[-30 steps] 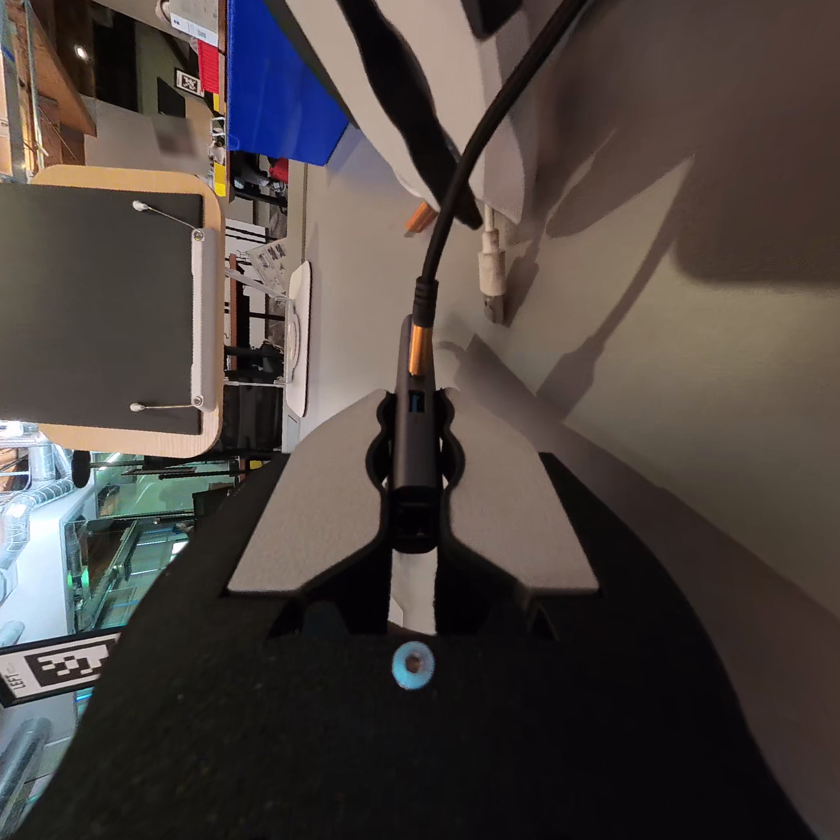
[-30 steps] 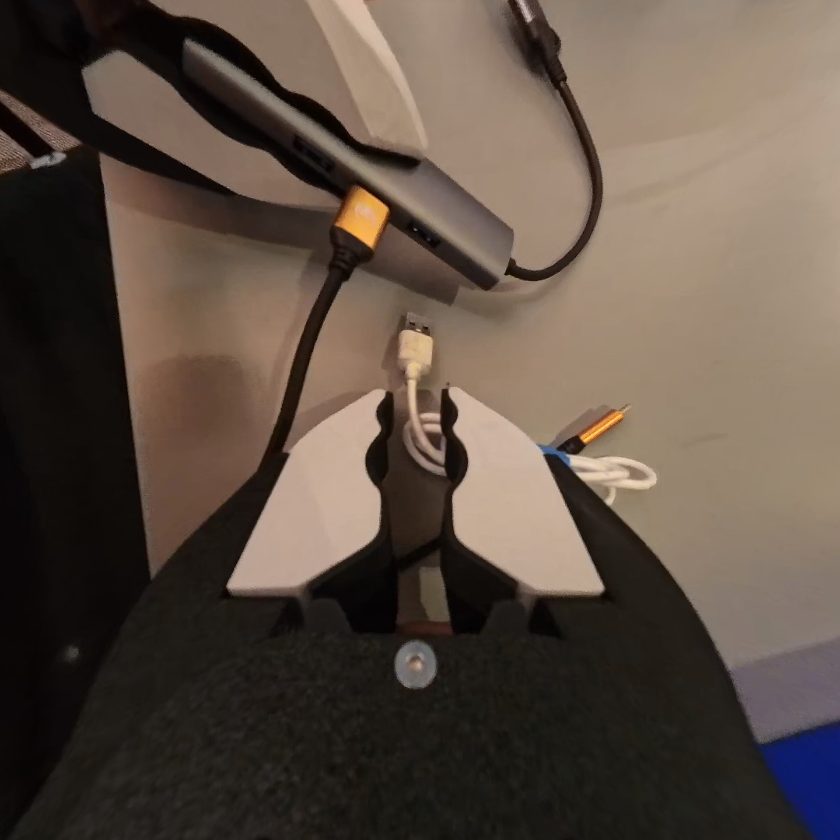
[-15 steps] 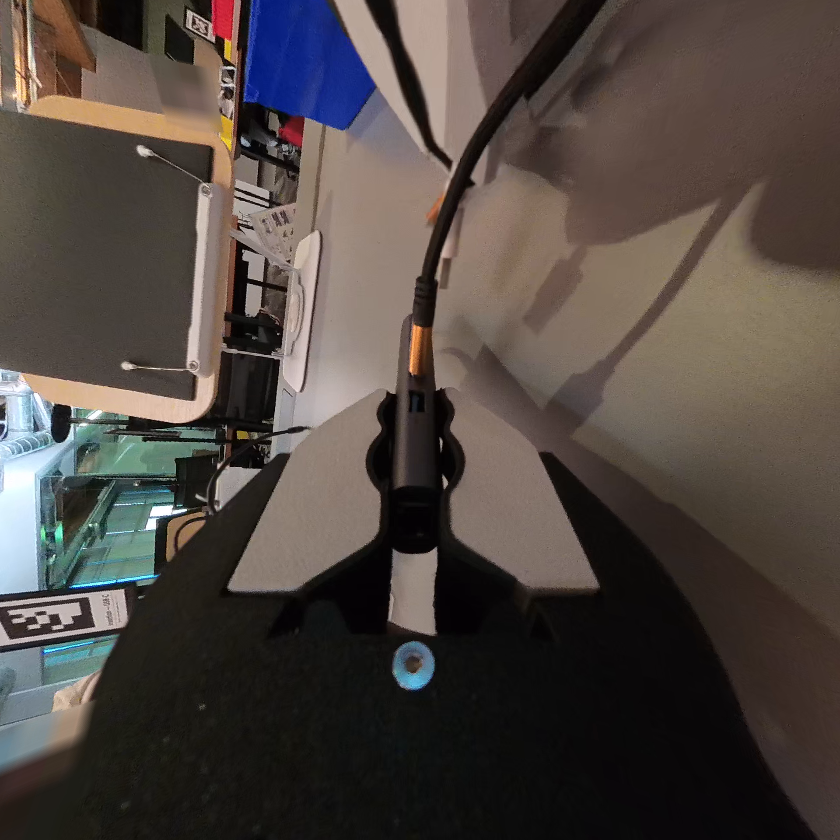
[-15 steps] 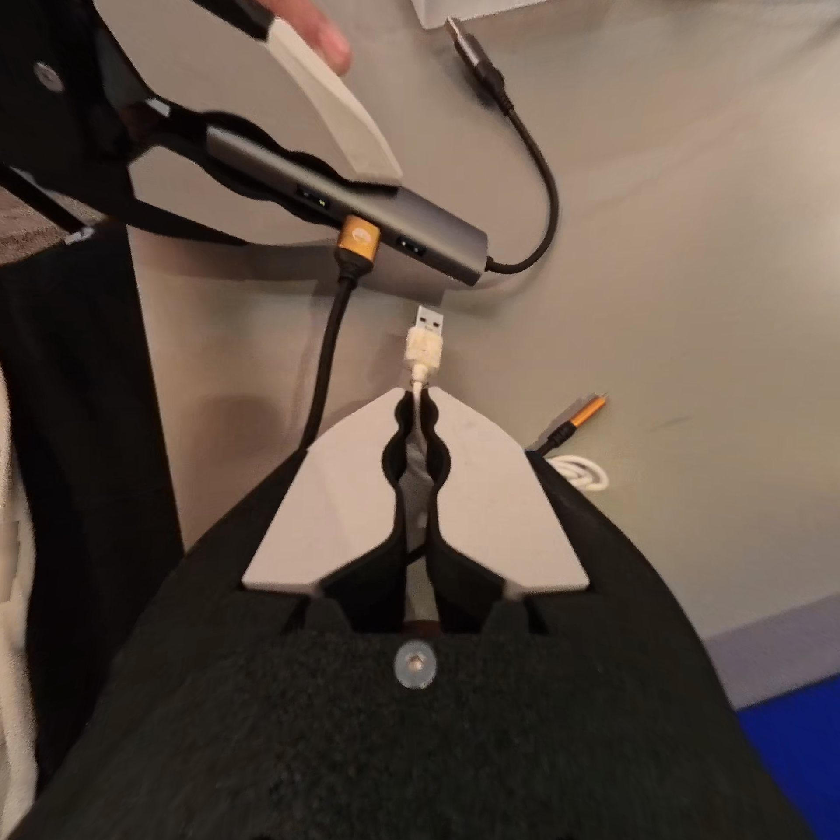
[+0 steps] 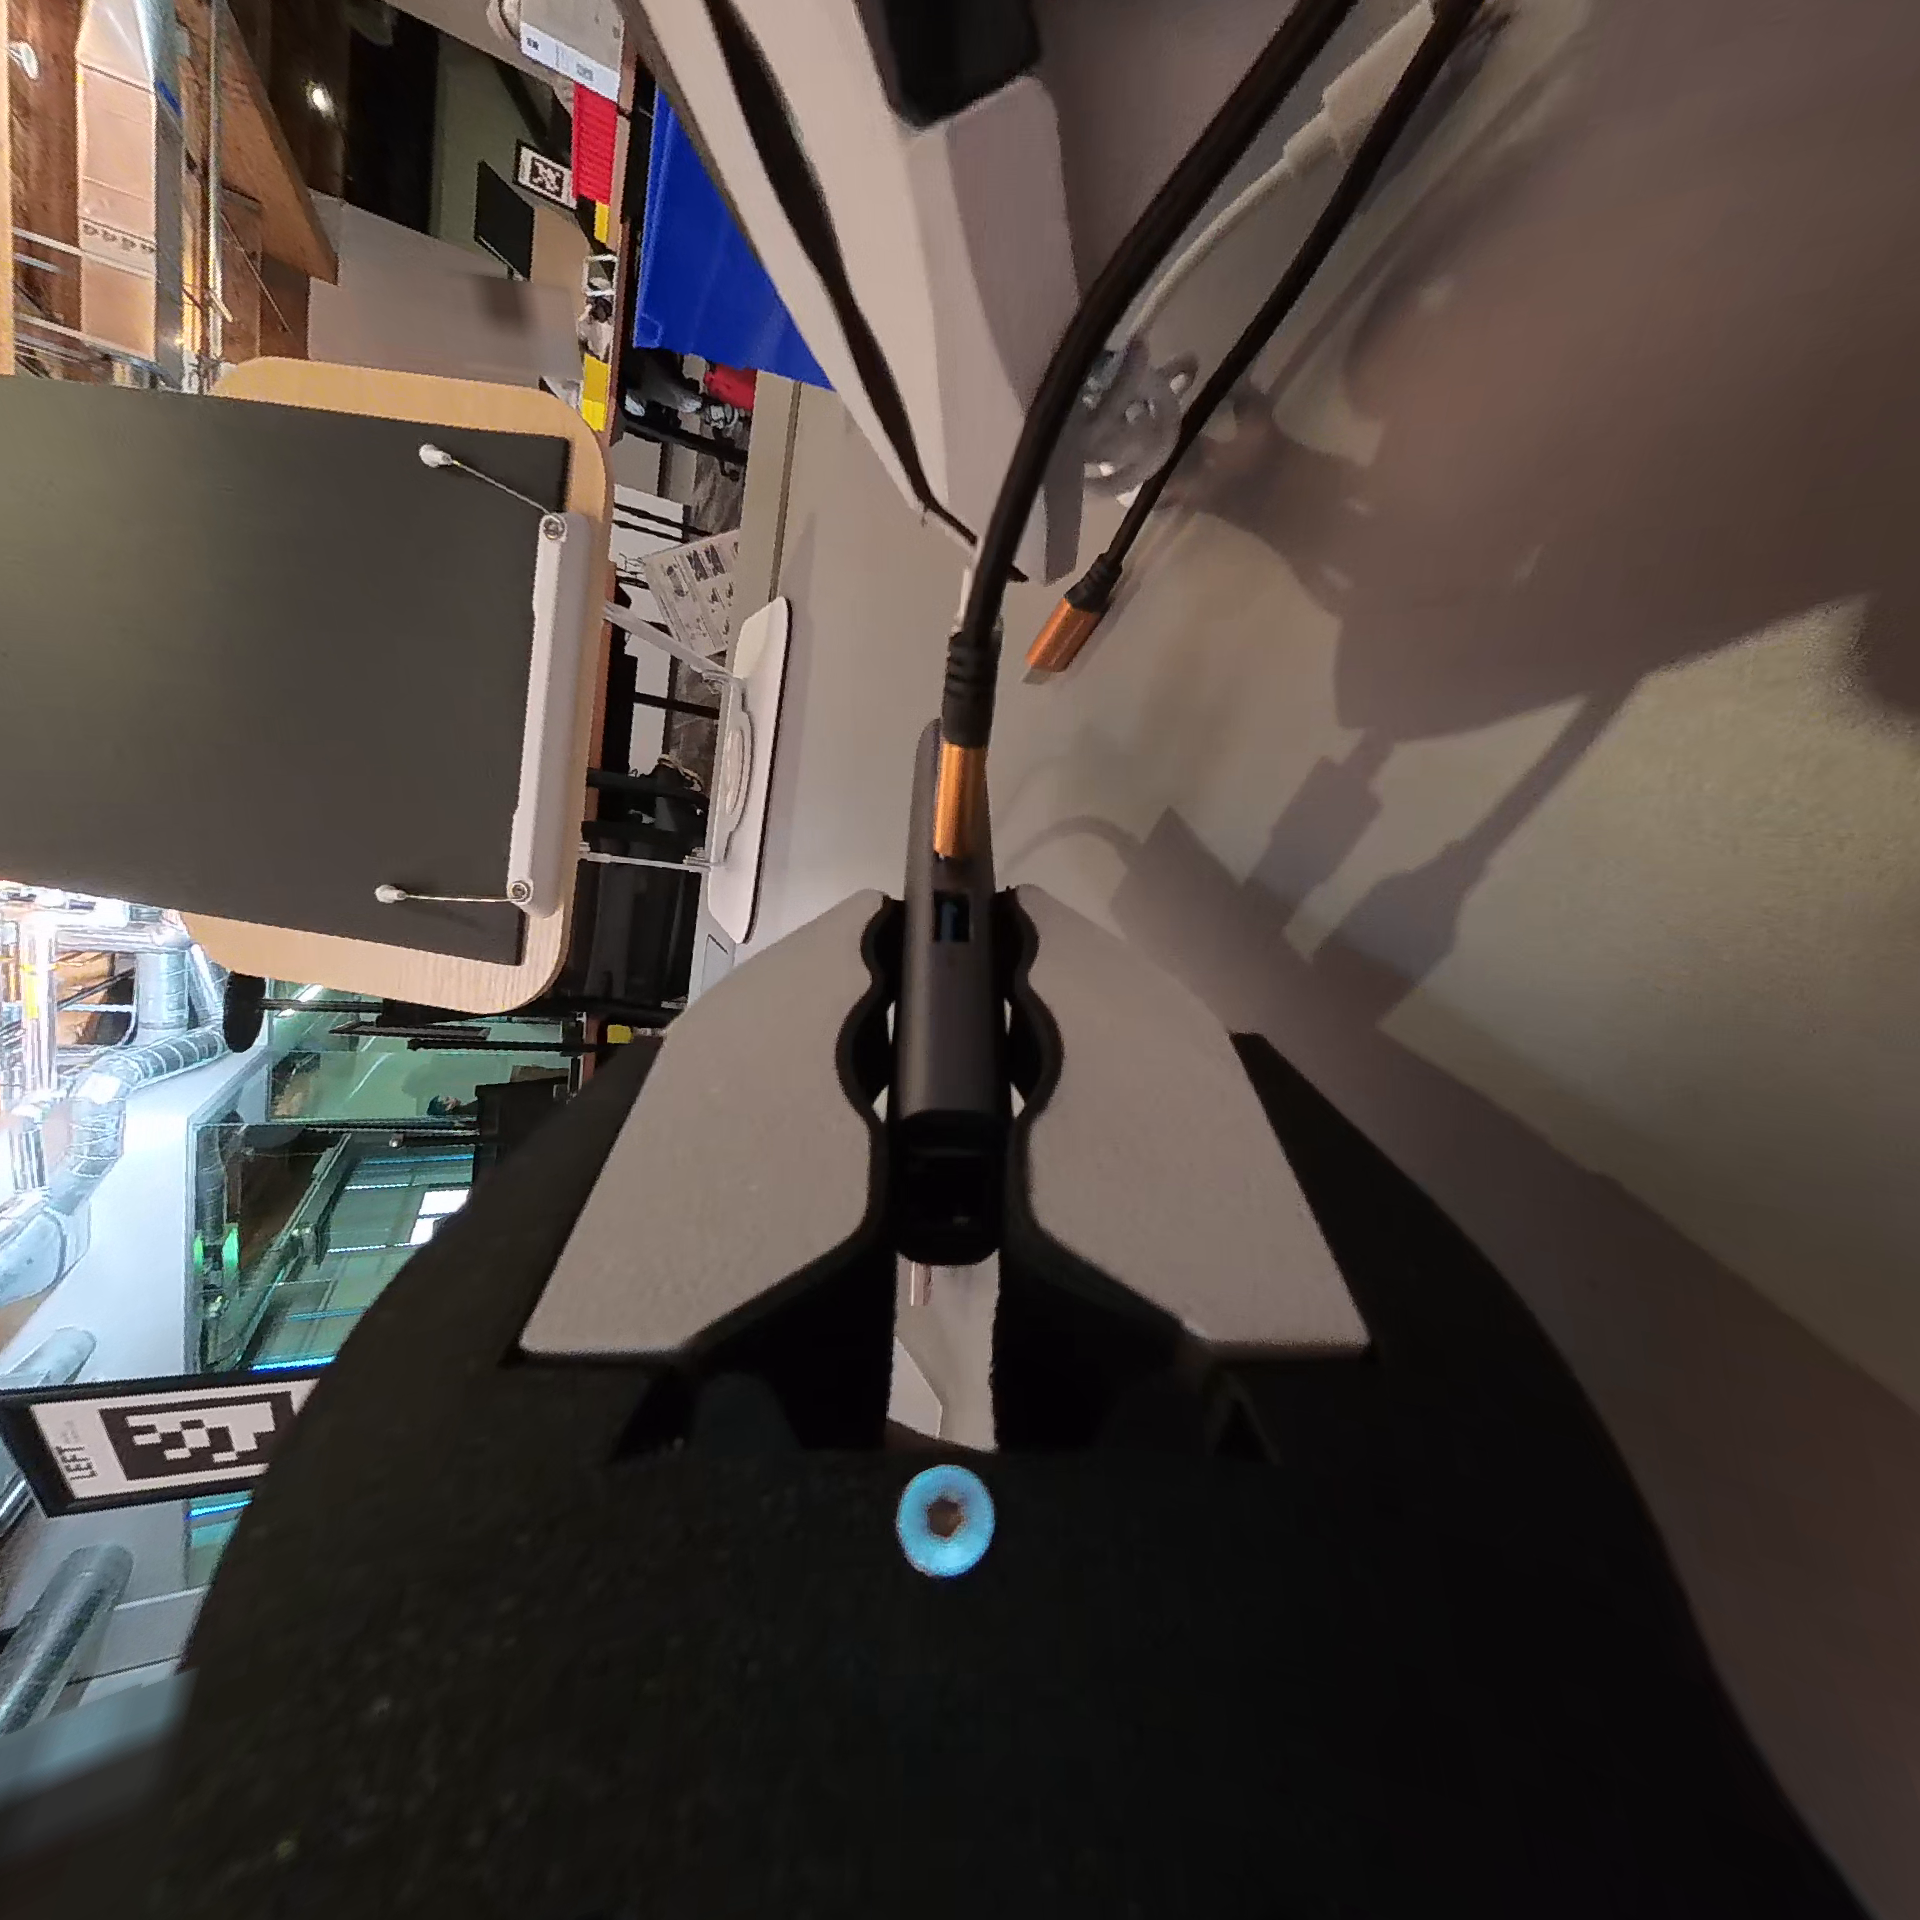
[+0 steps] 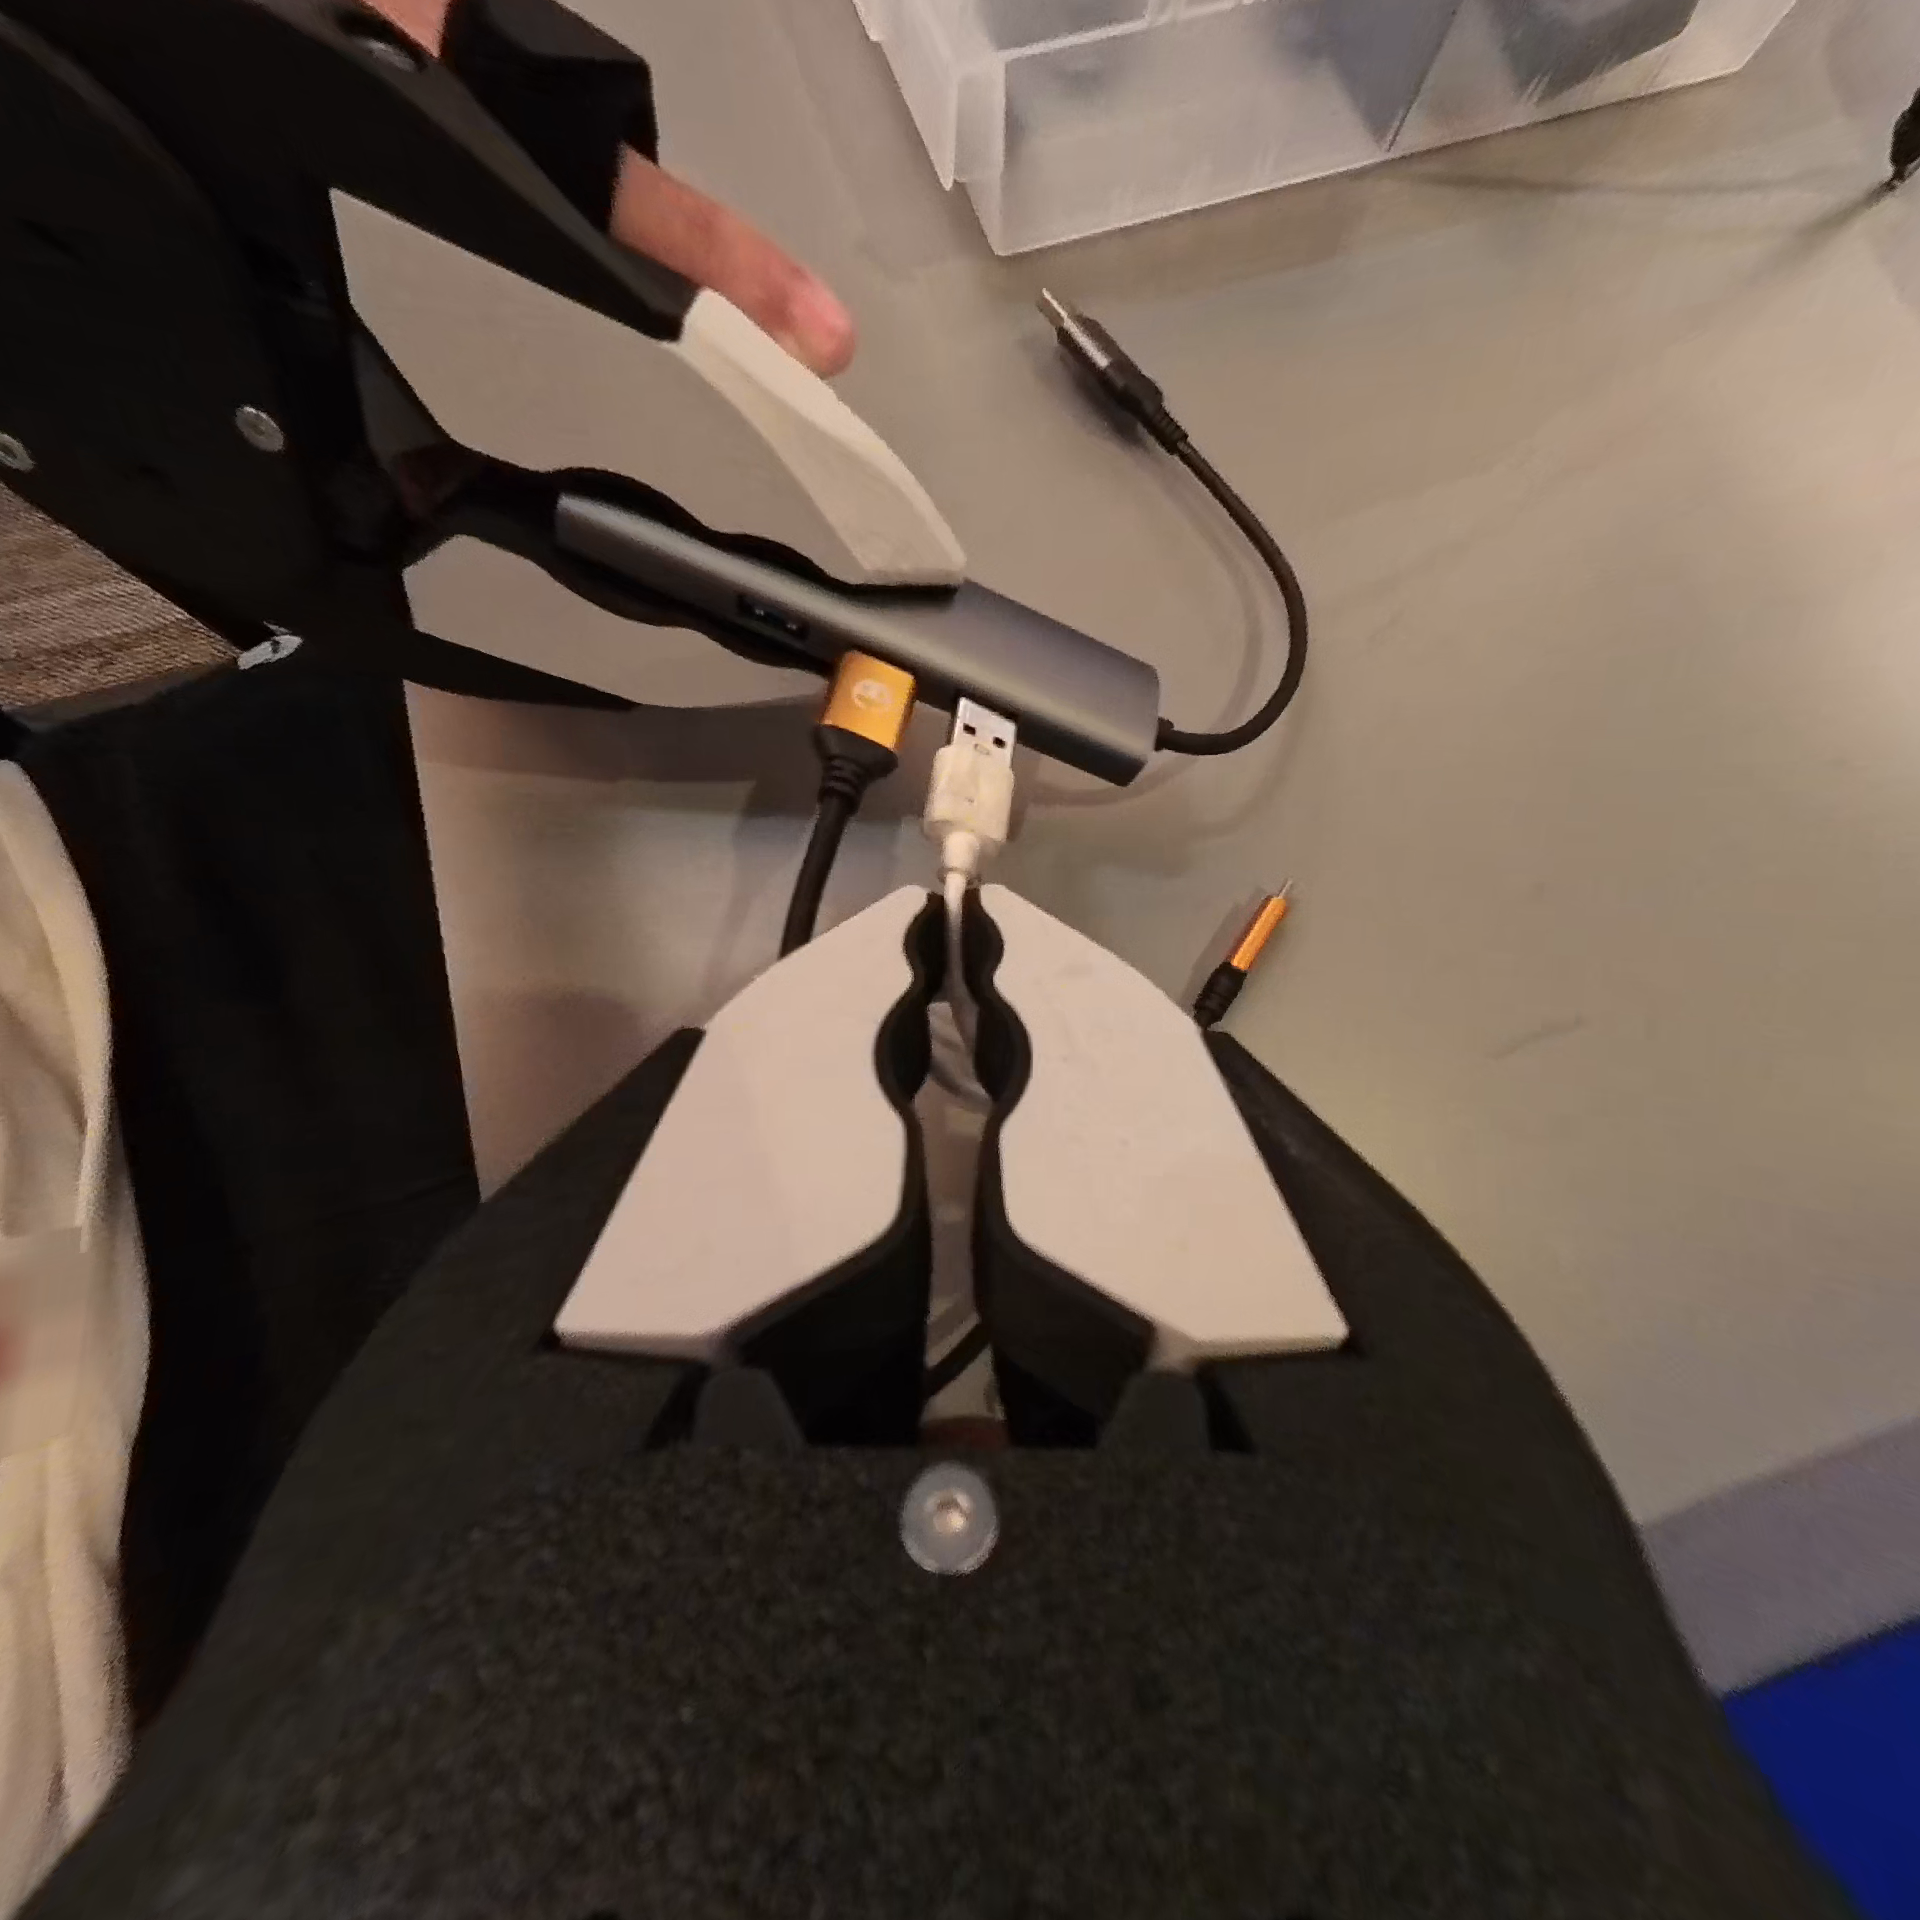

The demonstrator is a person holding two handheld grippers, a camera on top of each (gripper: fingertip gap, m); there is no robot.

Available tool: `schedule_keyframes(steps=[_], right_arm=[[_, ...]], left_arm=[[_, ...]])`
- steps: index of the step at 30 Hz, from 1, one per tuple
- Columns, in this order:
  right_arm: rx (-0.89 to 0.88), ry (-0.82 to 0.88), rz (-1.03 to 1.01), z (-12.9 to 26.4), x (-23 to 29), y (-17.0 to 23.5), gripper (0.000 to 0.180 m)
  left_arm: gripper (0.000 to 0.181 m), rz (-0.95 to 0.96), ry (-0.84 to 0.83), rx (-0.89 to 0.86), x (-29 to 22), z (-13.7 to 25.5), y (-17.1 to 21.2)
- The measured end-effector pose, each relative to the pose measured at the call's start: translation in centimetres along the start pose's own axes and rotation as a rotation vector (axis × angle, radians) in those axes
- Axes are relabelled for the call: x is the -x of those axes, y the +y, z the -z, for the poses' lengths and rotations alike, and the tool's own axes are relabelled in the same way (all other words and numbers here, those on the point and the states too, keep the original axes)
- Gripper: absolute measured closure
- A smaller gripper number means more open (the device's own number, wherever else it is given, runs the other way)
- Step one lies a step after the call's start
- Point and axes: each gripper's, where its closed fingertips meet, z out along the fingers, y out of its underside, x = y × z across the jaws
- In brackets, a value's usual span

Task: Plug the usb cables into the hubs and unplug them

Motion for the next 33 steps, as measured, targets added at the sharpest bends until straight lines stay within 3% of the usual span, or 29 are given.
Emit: schedule_keyframes(steps=[14,20,33], right_arm=[[0.035,0.055,0.045,-0.1,-0.1,0.2,0.177],[-0.082,0.016,-0.016,0.5,-0.4,-1.0,0.177],[-0.089,-0.003,-0.038,0.0,0.0,-0.7,0.178]], left_arm=[[0.164,-0.033,-0.012,0.002,-0.1,0.0,-0.4],[0.164,-0.018,-0.026,-0.009,0.3,0.0,-0.7],[0.165,-0.02,-0.022,0.004,0.1,-0.1,-0.8]])
